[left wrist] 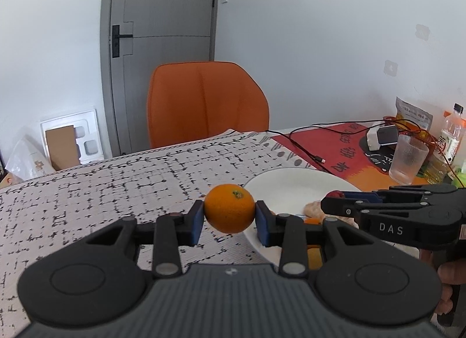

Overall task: Organize fruits
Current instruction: 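Carry the small orange and red fruit over the white bowl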

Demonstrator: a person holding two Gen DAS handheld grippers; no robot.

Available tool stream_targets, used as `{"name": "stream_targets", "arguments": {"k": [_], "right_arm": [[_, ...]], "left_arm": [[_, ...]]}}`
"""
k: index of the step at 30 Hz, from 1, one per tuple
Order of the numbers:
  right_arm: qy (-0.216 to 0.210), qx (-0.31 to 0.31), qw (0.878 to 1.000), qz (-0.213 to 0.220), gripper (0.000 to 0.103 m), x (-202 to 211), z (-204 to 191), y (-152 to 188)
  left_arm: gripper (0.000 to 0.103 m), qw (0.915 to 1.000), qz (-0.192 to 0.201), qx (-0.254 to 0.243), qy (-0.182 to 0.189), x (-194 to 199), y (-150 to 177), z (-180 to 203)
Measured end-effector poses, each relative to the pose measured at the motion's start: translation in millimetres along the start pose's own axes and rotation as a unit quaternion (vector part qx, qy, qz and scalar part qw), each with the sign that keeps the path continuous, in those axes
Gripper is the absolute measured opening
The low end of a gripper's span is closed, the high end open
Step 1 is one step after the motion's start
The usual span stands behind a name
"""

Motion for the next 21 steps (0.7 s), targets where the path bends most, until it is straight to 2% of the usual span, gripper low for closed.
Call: {"name": "stream_targets", "arguments": {"k": [8, 11, 14, 21], "right_arm": [[0.006, -0.021, 1.000, -0.001, 0.022, -5, 19, 5], [-0.005, -0.028, 1.000, 0.004, 0.022, -5, 23, 6], [-0.007, -0.041, 0.999, 0.009, 0.025, -7, 30, 8], [-0.012, -0.063, 0.998, 0.019, 0.027, 0, 44, 10]], "left_arm": [[0.036, 0.9997, -0.012, -0.020, 0.007, -19, -3, 15], [0.036, 0.9995, -0.016, -0.027, 0.010, -25, -5, 21], [0.036, 0.9991, -0.020, -0.032, 0.020, -32, -8, 28], [0.036, 0.9986, -0.022, -0.045, 0.014, -44, -18, 36]]}}
Point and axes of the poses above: each gripper's, at about its wrist camera, not at the fingertips, and x roughly against the way its jaws point, z to its right, y to its underside, the point moved 8 cm from there along -x, roughly the way its jaws point, and after that the axes turned 6 degrees about -z, right-handed, at the moved point
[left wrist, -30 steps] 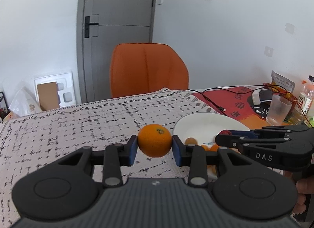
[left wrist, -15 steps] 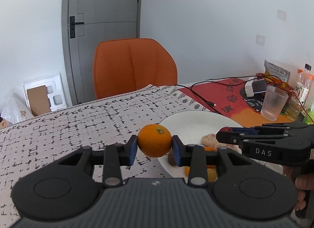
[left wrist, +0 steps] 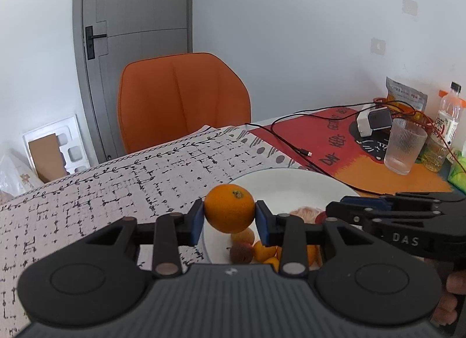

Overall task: Organize fruits
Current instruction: 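Carry the small orange and red fruit over the white bowl, then open both grippers to drop the orange and red fruit into the bowl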

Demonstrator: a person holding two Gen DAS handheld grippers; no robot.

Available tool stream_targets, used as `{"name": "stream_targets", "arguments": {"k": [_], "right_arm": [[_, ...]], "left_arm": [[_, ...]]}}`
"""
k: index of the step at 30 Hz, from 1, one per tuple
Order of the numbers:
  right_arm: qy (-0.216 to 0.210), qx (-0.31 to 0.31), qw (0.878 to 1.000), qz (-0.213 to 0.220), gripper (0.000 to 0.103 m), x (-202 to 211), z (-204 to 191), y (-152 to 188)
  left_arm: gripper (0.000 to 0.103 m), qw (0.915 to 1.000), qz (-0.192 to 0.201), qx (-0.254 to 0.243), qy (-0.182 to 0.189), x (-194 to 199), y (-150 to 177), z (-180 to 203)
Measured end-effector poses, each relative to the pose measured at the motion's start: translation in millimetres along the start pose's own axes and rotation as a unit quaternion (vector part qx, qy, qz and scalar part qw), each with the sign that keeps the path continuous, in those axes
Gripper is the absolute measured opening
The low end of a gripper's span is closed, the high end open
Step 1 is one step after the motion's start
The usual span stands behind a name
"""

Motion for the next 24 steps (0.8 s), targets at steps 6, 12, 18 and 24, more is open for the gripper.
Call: {"name": "stream_targets", "arguments": {"k": [6, 12, 18, 24], "right_arm": [[0.011, -0.007, 1.000, -0.003, 0.028, 4, 9, 0], [0.013, -0.013, 1.000, -0.005, 0.028, 4, 14, 1], [0.010, -0.010, 1.000, -0.009, 0.028, 2, 12, 3], [0.009, -0.007, 1.000, -0.016, 0.028, -2, 8, 5]], "left_arm": [[0.036, 0.9999, -0.008, -0.010, 0.004, -11, -3, 11], [0.036, 0.9997, -0.014, -0.015, 0.016, -18, -5, 23], [0.040, 0.9997, -0.002, -0.017, 0.020, -11, -11, 29], [0.040, 0.9998, -0.013, -0.005, 0.013, -2, -5, 18]]}}
Point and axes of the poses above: each gripper's, at about its wrist camera, not at the fingertips, and x roughly against the way its jaws point, z to its right, y to its underside, the point moved 8 cm from there along -x, roughly the way its jaws point, and after that the axes turned 6 degrees about -z, right-handed, at the moved point
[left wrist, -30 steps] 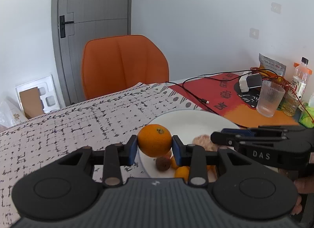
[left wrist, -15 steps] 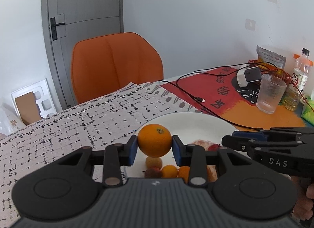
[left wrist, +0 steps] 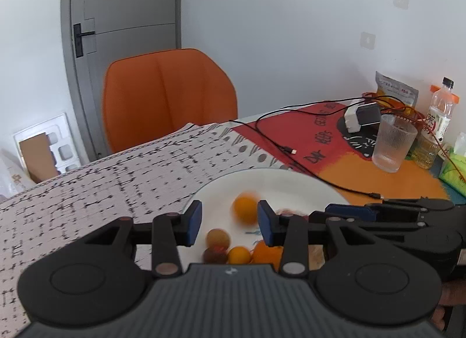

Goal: Organize fruits

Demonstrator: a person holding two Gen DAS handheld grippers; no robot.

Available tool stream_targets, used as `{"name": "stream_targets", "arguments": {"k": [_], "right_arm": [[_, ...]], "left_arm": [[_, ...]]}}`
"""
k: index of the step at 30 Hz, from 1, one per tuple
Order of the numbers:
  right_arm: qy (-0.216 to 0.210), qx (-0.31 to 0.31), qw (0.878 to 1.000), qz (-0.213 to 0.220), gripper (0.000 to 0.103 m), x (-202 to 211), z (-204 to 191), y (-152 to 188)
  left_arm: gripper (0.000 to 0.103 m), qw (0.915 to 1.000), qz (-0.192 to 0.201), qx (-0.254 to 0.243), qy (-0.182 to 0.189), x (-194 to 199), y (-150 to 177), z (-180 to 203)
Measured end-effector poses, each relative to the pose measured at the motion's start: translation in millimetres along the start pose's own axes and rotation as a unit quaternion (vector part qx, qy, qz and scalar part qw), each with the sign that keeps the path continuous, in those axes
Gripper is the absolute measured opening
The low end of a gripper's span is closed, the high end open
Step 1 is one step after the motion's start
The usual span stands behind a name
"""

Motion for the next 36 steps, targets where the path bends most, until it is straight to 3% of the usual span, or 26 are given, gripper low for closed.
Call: {"name": "stream_targets", "arguments": {"k": [10, 19, 32, 36], "right_arm": [[-0.002, 0.007, 1.000, -0.004, 0.033, 11, -14, -1], [-0.001, 0.018, 1.000, -0.004, 0.040, 24, -28, 2], [-0.003, 0.041, 0.999, -0.004, 0.058, 45, -54, 9], [-0.008, 0.049, 0.999, 0.000, 0.070, 53, -66, 11]], "left_arm": [[0.049, 0.9996, 0.008, 0.021, -0.017, 31, 10, -21], [0.075, 0.9979, 0.021, 0.046, -0.041, 61, 20, -42], [0.091, 0.9936, 0.030, 0.077, -0.077, 105, 48, -67], [0.095, 0.9918, 0.033, 0.090, -0.085, 120, 57, -76]]}}
Point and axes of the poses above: each gripper's, at about its wrist camera, not at the fingertips, and x roughly against the way its jaws point, z to its right, y to its underside, the point moved 8 cm from there along -x, roughly the way its jaws point, and after that the axes turned 6 degrees about -z, right-handed, at the moved point
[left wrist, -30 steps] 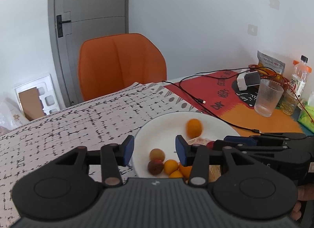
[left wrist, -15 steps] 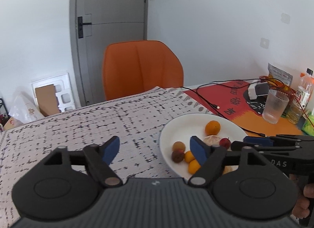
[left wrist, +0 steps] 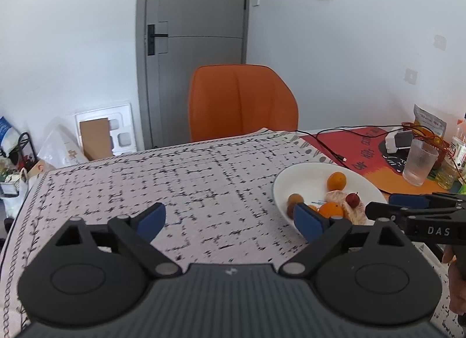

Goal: Organize fruits

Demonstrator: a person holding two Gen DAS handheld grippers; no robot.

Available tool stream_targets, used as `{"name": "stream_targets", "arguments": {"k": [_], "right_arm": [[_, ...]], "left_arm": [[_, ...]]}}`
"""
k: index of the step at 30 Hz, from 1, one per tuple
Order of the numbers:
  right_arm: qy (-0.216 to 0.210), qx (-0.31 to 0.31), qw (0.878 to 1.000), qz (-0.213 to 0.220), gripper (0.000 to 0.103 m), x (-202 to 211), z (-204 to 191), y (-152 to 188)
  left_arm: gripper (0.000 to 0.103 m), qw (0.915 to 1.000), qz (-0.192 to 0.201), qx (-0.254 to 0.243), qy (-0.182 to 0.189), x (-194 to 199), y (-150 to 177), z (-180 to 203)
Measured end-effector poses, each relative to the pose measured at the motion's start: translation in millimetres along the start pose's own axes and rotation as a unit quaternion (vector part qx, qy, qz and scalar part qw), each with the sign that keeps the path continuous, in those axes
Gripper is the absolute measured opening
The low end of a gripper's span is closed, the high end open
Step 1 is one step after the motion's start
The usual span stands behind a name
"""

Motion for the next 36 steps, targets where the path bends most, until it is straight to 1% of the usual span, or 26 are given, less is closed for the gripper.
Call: {"name": "stream_targets", "arguments": {"k": [3, 8, 11, 15, 23, 29, 36], "right_arm": [[-0.004, 0.006, 1.000, 0.002, 0.079, 5, -9, 0], [-0.011, 0.016, 1.000, 0.007, 0.097, 13, -26, 2], [-0.017, 0.021, 1.000, 0.006, 0.103, 17, -35, 3], [-0.025, 0.028, 0.999, 0.002, 0.103, 20, -47, 7], [-0.041, 0.035, 0.999, 0.000, 0.103, 28, -64, 12], [-0.045, 0.041, 0.998, 0.003, 0.103, 36, -75, 15], [-0.038, 0.039, 0.998, 0.003, 0.103, 40, -81, 22]], "left_arm": [[0.099, 0.9999, 0.001, 0.011, -0.004, 11, 6, -9], [0.101, 0.9996, -0.003, 0.023, -0.018, 25, 16, -24], [0.102, 0.9992, -0.003, 0.029, -0.027, 34, 22, -32], [0.103, 0.9985, -0.001, 0.040, -0.037, 46, 29, -42], [0.103, 0.9969, -0.004, 0.043, -0.066, 64, 39, -53], [0.103, 0.9961, -0.005, 0.053, -0.070, 77, 47, -60], [0.103, 0.9945, 0.006, 0.070, -0.079, 95, 56, -68]]}}
Point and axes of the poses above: each gripper's, at about its wrist camera, not at the fingertips, and x roughly against the way its jaws point, z to its right, y to its underside, the point moved 8 cm from there along -x, roughly the way its jaws point, and after that the axes turned 6 degrees about -z, right-handed, at the moved point
